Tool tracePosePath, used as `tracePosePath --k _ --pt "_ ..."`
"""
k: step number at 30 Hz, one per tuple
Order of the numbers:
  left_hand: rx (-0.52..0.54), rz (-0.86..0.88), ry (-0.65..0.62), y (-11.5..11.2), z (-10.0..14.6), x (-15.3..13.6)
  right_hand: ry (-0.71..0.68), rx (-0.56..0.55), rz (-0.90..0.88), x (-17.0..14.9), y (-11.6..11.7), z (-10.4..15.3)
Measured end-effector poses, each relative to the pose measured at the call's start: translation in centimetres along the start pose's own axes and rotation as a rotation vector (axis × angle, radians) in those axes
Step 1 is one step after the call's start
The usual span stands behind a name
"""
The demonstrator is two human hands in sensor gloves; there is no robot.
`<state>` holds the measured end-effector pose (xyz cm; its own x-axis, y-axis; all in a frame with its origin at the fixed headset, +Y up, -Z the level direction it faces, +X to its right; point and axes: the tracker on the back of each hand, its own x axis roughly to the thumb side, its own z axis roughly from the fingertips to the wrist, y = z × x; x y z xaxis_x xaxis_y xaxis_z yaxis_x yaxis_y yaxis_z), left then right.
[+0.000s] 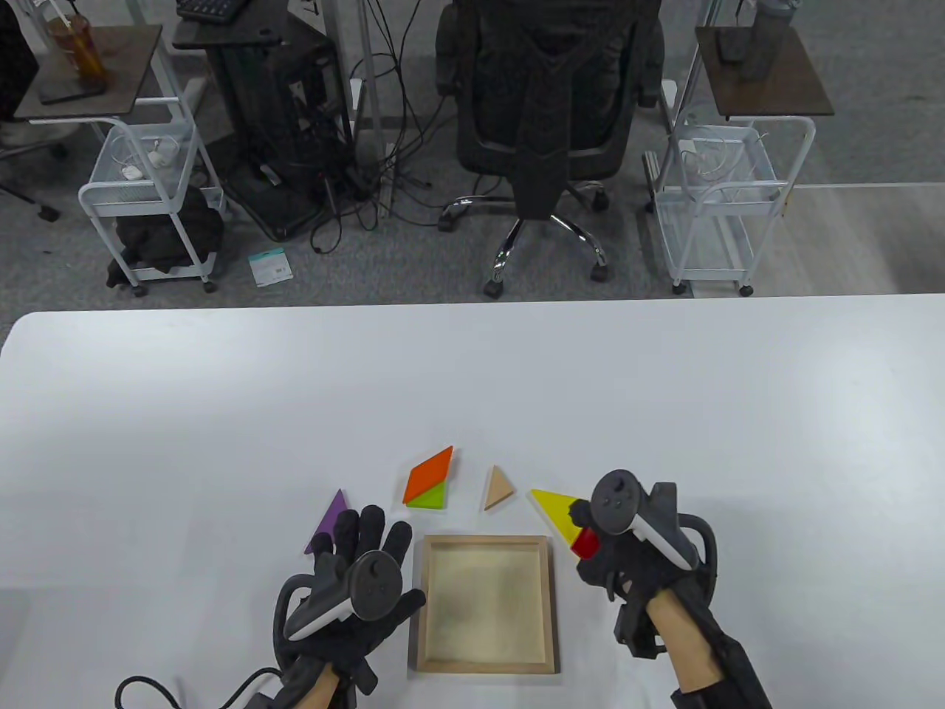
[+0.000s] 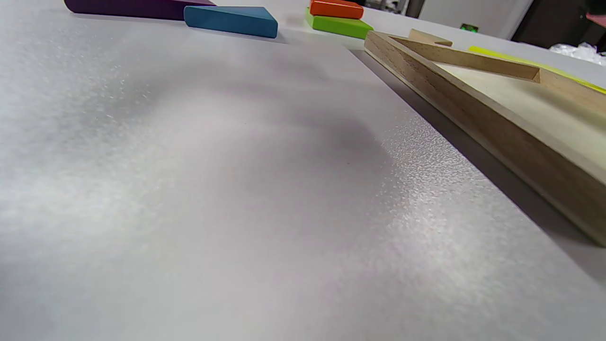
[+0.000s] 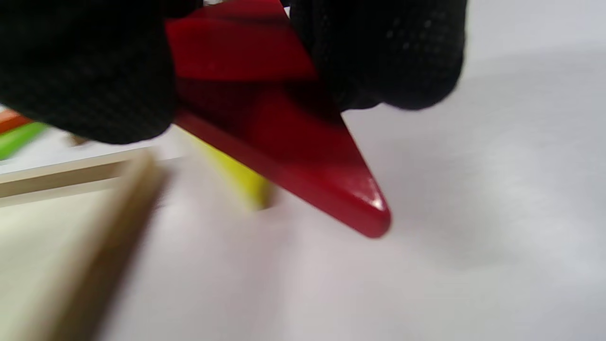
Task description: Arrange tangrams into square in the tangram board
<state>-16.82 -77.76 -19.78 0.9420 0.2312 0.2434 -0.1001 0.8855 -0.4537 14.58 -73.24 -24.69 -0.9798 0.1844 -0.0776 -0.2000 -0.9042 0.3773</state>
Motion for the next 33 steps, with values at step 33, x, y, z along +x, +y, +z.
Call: tracePosePath --k 33 --pt "-0.03 0.008 0.01 -0.3 -0.1 0.2 0.034 -0.066 0.351 9.1 7.3 3.3"
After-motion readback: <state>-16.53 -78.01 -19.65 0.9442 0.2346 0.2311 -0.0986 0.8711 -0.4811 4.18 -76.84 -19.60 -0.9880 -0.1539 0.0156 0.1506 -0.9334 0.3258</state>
